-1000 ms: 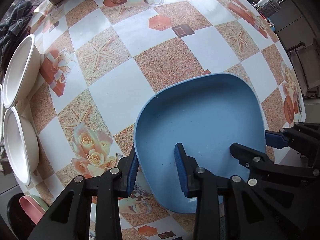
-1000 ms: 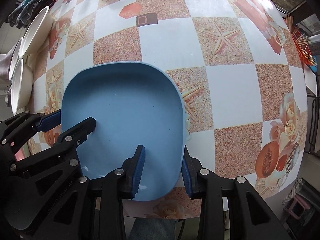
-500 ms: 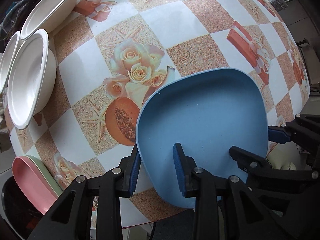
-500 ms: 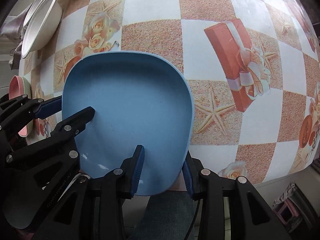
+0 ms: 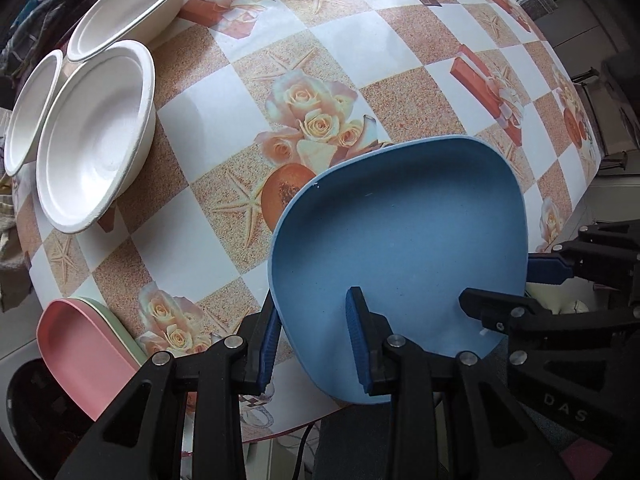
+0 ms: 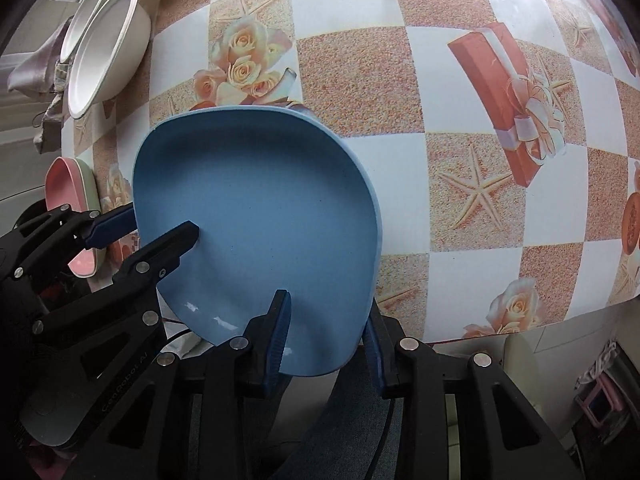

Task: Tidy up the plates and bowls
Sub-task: 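Lift the blue plate with both grippers and carry it over the pink plate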

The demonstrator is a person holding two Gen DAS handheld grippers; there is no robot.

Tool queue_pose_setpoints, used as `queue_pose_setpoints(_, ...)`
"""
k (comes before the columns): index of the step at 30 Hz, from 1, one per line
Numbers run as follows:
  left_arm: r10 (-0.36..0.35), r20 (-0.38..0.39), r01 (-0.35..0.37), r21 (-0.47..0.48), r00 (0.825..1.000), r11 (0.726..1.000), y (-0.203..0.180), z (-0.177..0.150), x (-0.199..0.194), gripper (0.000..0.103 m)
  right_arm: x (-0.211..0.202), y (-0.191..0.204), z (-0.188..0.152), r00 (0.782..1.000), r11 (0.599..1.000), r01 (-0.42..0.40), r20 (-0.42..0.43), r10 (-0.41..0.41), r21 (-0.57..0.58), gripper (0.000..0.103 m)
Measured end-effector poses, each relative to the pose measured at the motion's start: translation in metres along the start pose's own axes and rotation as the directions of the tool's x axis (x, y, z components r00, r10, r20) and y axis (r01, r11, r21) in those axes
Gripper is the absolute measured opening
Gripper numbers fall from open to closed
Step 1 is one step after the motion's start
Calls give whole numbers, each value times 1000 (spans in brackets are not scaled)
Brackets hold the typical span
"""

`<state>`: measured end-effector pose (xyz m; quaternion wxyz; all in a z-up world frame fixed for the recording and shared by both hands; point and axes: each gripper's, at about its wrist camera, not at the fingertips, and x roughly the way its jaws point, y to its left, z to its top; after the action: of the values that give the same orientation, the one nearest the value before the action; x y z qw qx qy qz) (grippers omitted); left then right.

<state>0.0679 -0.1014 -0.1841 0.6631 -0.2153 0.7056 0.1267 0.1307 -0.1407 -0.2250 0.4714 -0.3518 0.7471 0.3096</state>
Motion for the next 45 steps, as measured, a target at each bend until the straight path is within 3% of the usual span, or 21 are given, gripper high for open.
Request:
queue_pose_setpoints(3,4,15,-4,-14,1000,1000,30,13,-5,35,-3,17,0,1000,1000,10,9,-10,-29,38)
queue_pose_setpoints(7,12,31,-11,-34,999,999,43,2,-20,35,-5,51,5,999,997,36,25,-34,-67,38)
queue_pose_setpoints(12,4,63,0,-61,998,998,53,-7,-32,35,-8,59,-5,997,994,61,59,-56,-86,38)
queue_pose_setpoints(23,47,152,-30,-111,987,993,88,-44,-69,35,-27,107,15,990,989,71,132,-53,-131,38)
queue_pose_setpoints(26,65,168,-43,-128,984,991,98,-49,-72,35,-35,131,12,987,985,81,150,-58,-150,38)
queue_pose_setpoints(32,77,201,-42,-173,977,984,108,-33,-51,35,-33,146,18,982,974,106,176,-71,-200,38)
queue_pose_setpoints(45,94,237,-40,-222,967,974,125,-43,-60,35,-40,169,19,976,958,137,197,-88,-252,38)
